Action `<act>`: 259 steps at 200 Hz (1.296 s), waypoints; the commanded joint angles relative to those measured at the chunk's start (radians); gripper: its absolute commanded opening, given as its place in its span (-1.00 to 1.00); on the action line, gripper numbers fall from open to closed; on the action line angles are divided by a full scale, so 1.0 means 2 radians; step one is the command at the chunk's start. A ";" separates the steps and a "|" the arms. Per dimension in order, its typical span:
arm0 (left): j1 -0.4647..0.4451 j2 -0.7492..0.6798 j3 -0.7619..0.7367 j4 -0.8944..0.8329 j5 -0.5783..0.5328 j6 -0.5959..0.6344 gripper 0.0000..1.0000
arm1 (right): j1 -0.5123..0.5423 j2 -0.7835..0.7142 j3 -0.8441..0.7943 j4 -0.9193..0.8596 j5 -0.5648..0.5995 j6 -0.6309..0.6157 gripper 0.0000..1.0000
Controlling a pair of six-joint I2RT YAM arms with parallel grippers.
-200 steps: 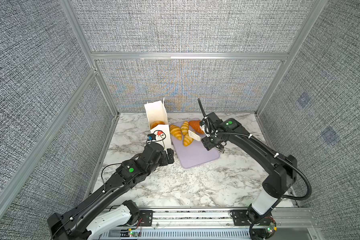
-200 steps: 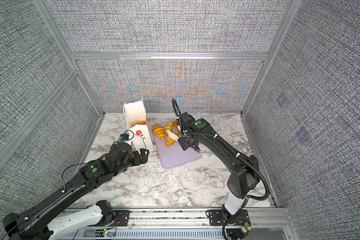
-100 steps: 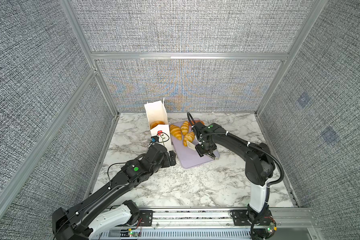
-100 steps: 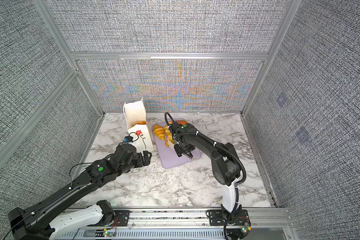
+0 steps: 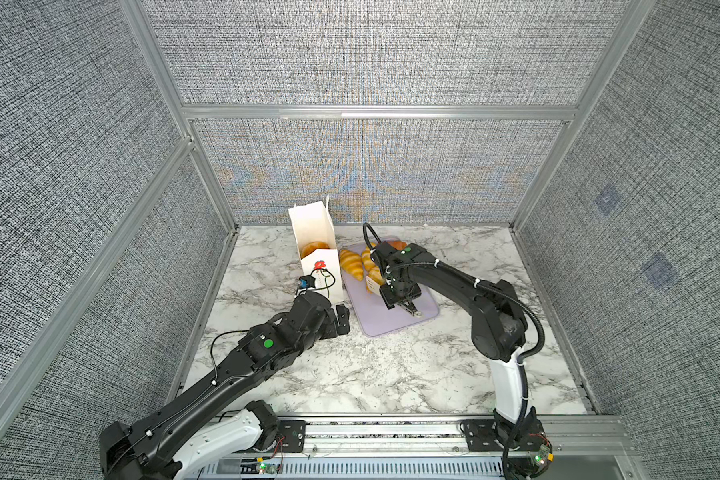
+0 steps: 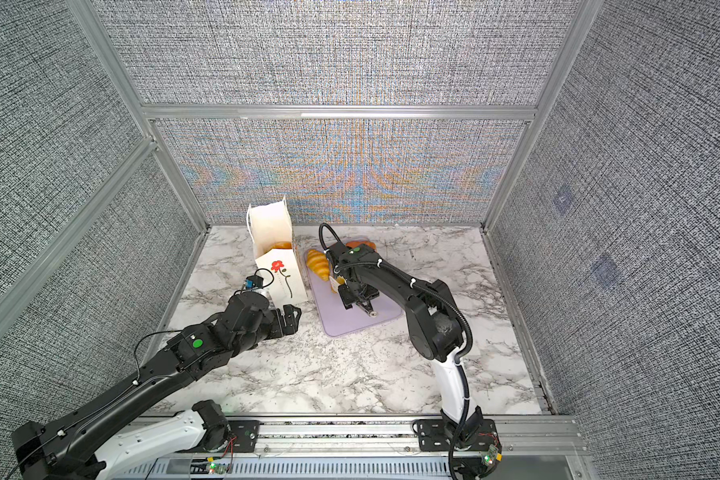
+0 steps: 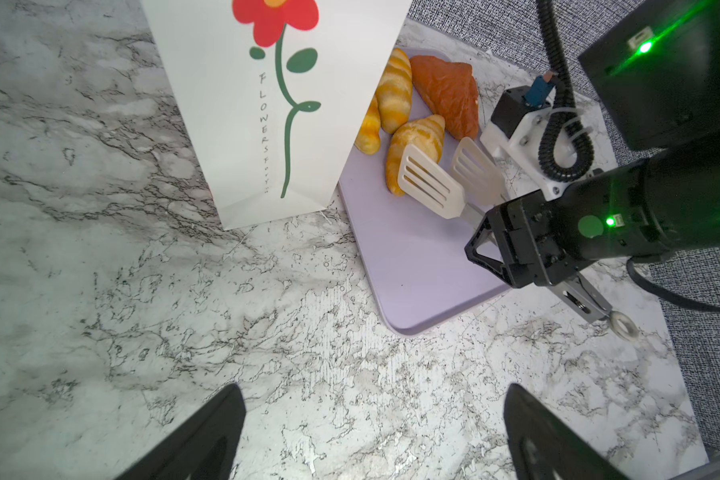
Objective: Place the fake bread into the paper bag
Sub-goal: 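Lower the open tongs toward a striped croissant with the right gripper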
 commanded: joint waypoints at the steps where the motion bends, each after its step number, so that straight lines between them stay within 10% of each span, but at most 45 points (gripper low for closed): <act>1: 0.000 -0.003 -0.002 0.002 -0.009 -0.006 0.97 | 0.005 0.004 0.010 -0.021 0.007 0.014 0.29; 259: -0.003 -0.012 -0.013 0.003 -0.008 -0.021 0.97 | -0.030 -0.051 -0.026 -0.046 -0.017 -0.017 0.22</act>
